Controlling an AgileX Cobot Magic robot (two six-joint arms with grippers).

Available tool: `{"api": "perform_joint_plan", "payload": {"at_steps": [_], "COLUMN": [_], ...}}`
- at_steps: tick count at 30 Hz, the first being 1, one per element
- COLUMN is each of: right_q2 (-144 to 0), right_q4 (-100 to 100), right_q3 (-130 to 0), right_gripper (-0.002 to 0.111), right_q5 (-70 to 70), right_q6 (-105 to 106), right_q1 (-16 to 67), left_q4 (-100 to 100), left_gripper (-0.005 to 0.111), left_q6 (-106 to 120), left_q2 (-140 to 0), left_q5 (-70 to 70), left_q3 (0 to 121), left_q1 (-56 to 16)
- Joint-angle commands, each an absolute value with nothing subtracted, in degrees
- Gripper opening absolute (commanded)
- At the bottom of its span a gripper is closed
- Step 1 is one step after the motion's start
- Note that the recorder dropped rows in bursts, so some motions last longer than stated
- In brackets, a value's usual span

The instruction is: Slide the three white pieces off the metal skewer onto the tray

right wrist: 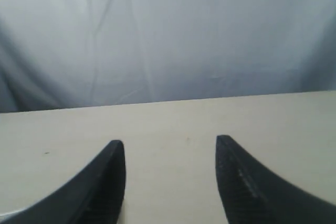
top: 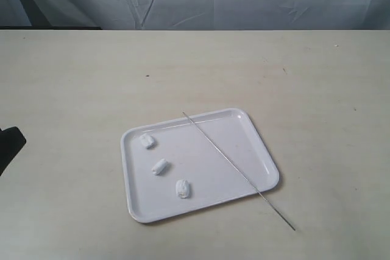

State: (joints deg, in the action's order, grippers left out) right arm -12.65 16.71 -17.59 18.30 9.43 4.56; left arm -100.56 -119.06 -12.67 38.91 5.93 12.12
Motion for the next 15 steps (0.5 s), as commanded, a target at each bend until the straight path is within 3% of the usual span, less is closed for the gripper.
{"api": "perform_joint_plan", "payload": {"at_steps": [1, 9, 15], "right_q2": [-6.0, -3.7, -1.4], "right_q4": [18.1, 18.1, 11.2], "right_q3": [-9.9, 0.0, 0.0], "right_gripper": [0.050, 0.050, 0.050], "right_q5": [16.7, 4.5, 13.4], "right_q6": [9.5, 9.5, 10.5], "right_q1": [-5.4, -7.3, -7.2], "left_q4": [-99.9, -99.9, -99.9], "left_gripper": [0.038, 0.038, 0.038], "left_q6": [-119.4, -119.4, -119.4], "left_q2": [-12.3, -12.3, -12.3], "left_q5": [39.2, 39.2, 39.1], "left_q3": [5.7, 5.7, 5.7], "left_q1": [12.4, 12.4, 12.4]}}
